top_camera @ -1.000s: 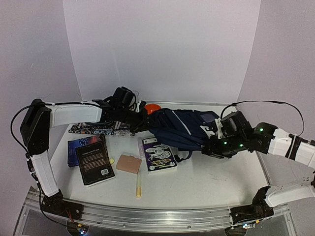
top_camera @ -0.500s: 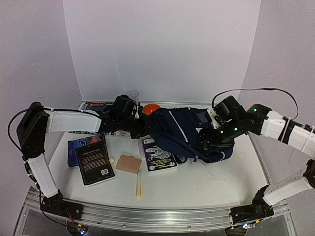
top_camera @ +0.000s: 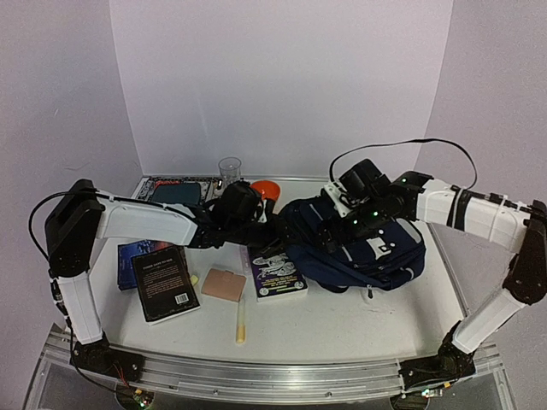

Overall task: Pack the student bag
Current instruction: Pick up the largest pocket of the bag from the student bag.

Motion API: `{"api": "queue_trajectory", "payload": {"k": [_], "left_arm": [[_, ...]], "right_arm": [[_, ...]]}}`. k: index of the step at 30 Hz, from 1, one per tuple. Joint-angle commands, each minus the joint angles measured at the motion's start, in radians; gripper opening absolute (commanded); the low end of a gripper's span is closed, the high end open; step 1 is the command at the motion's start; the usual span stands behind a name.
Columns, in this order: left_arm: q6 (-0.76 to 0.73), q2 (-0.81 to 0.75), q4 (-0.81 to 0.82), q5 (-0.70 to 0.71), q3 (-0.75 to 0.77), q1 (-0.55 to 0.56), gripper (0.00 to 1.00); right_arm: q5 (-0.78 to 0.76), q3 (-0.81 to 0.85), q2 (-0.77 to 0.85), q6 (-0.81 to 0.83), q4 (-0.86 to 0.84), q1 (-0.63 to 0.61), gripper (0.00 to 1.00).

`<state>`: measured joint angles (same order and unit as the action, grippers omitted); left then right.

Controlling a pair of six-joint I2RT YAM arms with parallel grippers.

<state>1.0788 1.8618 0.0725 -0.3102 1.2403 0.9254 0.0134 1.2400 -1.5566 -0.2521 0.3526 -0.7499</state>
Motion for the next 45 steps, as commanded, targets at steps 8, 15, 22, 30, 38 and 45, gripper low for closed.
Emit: {"api": "queue_trajectory", "payload": {"k": [8,15,22,30,38,45], "left_arm": [[-0.047,-0.032,0.059,0.060,-0.078,-0.017,0.60],[-0.075,0.020,0.019,0.050,-0.073,-0.017,0.48],[-0.094,0.043,-0.009,0.050,-0.094,-0.017,0.09],[-0.099,0.050,-0.031,0.045,-0.118,-0.017,0.00],[-0.084,0.046,-0.030,0.028,-0.102,-0.016,0.00],[-0.065,-0.003,-0.023,0.052,-0.110,-0.016,0.24]], "right_arm": [[-0.092,0.005,-0.125,0.098,-0.010,-0.058,0.90],[-0.146,0.006,-0.204,0.114,-0.012,-0.110,0.91],[-0.336,-0.008,-0.215,0.079,0.025,-0.111,0.70],[-0.537,-0.028,-0.071,0.053,0.064,-0.110,0.01],[-0.727,-0.032,0.115,0.013,0.055,-0.107,0.00],[-0.805,-0.140,0.255,-0.052,-0.025,-0.095,0.00]]}}
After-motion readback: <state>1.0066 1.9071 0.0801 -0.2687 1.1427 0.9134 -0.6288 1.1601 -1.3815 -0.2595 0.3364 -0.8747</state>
